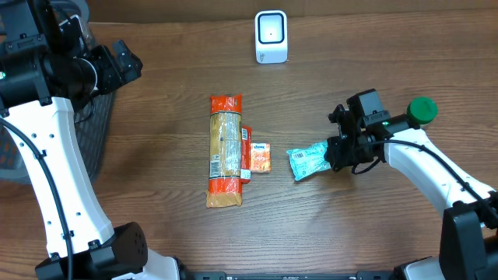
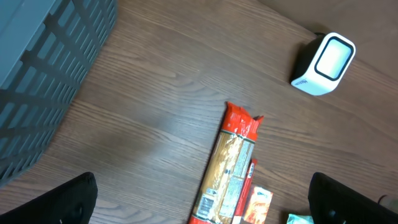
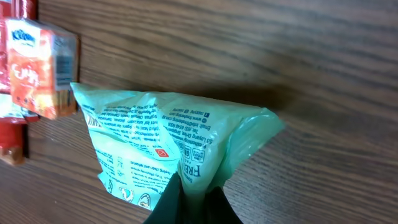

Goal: Scan the item barcode

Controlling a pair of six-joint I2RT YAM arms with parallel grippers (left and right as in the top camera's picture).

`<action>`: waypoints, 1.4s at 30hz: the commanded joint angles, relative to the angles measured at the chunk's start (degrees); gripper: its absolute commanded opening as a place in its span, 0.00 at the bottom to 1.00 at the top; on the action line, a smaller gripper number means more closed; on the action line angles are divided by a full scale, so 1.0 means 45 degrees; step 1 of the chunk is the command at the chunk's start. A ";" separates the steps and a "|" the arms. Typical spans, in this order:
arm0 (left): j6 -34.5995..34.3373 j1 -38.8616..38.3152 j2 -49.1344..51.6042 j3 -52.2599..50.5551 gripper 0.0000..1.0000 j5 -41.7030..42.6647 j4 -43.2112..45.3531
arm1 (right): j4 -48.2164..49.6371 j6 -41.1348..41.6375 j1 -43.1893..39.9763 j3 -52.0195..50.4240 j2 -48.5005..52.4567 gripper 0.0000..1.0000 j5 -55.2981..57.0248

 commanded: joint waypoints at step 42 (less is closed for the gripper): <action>0.1773 -0.9996 0.4240 -0.6853 0.04 0.3949 0.5401 | 0.0733 0.1914 -0.0102 -0.0544 -0.0073 0.55 -0.0355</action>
